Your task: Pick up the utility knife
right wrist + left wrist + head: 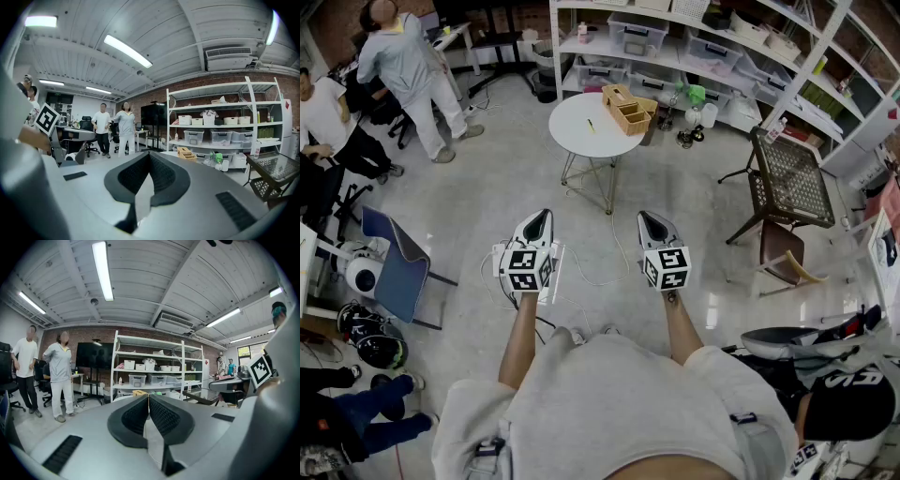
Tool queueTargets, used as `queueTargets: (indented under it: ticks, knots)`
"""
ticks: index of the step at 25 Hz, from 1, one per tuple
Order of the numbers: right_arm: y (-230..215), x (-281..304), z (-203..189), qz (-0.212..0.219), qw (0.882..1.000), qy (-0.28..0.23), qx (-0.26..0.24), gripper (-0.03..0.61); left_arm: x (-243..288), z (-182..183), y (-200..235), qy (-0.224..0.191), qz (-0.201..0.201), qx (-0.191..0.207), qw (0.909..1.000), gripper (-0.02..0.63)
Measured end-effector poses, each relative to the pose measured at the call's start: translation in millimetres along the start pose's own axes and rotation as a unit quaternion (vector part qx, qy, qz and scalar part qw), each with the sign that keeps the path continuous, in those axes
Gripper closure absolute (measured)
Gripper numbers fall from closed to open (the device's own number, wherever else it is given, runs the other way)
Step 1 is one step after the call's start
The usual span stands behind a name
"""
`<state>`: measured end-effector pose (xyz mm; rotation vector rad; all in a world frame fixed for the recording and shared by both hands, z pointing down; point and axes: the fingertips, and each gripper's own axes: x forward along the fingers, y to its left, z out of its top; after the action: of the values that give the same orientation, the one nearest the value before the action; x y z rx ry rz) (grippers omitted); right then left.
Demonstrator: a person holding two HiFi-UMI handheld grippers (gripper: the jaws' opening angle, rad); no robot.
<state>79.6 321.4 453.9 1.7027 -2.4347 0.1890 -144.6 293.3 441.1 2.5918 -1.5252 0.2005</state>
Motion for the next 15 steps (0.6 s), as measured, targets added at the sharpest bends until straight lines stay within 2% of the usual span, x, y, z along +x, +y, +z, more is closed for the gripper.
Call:
queueTargets:
  ticks: [10,15]
  knots:
    - [-10,7,-7,0.003,1.000,0.006,0.002,0.548,11,-9,-5,0.012,0.001,-0.003,0.9999,0.591]
    - [-19,5,-4,0.004,1.000,-0.012,0.010,0.548,16,-8,-13,0.010,0.001,-0.001,1.0000,0.591]
